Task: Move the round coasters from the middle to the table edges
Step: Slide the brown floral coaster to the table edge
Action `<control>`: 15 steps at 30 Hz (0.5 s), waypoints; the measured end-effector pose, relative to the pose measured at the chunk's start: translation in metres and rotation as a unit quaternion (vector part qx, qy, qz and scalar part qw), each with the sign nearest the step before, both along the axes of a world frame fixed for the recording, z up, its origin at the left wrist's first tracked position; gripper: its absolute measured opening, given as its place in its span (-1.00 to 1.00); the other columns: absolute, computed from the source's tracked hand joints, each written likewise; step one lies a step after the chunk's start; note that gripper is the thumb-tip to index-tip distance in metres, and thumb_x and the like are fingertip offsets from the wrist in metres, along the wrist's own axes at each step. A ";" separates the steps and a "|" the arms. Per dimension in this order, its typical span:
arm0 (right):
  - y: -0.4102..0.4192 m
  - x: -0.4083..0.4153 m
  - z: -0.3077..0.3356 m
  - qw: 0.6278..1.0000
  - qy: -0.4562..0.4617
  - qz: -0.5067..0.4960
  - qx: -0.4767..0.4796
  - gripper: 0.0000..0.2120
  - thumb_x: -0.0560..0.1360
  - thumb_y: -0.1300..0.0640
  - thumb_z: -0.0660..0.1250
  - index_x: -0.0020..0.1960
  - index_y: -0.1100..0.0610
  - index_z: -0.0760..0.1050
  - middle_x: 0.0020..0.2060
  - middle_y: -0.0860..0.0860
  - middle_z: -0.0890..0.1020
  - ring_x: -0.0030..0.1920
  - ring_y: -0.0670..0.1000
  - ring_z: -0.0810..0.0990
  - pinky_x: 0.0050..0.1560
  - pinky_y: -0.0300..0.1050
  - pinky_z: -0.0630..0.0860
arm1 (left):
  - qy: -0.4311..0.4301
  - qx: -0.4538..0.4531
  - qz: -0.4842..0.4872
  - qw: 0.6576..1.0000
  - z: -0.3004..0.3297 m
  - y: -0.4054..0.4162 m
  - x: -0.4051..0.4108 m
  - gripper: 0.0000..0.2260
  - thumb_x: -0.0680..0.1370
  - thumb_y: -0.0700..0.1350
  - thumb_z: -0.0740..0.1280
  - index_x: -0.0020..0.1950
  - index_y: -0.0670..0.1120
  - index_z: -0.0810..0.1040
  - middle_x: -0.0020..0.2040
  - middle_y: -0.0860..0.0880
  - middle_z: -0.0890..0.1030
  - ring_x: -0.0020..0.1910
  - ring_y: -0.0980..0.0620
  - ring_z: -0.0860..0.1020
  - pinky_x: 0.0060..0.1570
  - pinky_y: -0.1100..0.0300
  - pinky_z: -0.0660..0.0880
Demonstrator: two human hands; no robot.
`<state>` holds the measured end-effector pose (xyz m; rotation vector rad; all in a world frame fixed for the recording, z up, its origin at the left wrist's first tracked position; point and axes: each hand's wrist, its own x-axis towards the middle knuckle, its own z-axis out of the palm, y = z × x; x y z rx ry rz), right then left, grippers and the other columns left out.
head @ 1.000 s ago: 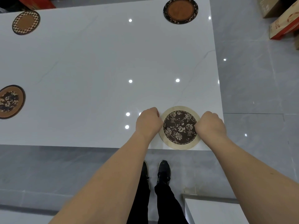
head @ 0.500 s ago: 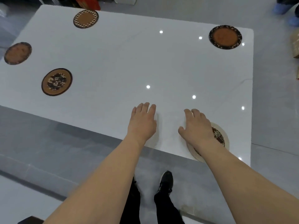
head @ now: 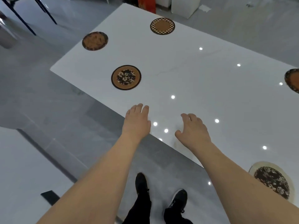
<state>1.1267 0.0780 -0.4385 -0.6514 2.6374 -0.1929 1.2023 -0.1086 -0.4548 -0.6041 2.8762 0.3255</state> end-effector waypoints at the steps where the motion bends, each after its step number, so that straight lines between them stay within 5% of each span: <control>1: -0.016 0.003 0.001 1.000 0.002 0.006 -0.001 -0.41 0.47 0.03 0.22 0.46 0.11 0.18 0.38 0.09 0.33 0.27 0.15 0.35 0.15 -0.01 0.39 | 0.002 -0.001 0.007 1.000 0.001 -0.016 0.004 -0.50 0.59 -0.07 0.21 0.52 -0.10 0.21 0.53 -0.12 0.22 0.51 -0.13 0.18 0.49 0.00 0.15; 15: -0.144 -0.008 -0.005 0.997 0.010 0.081 -0.010 -0.42 0.47 0.02 0.22 0.45 0.12 0.20 0.36 0.11 0.36 0.27 0.17 0.36 0.16 0.02 0.39 | -0.006 -0.005 0.101 0.995 0.003 -0.132 0.031 -0.50 0.57 -0.07 0.20 0.51 -0.11 0.24 0.53 -0.14 0.24 0.50 -0.14 0.20 0.46 0.00 0.16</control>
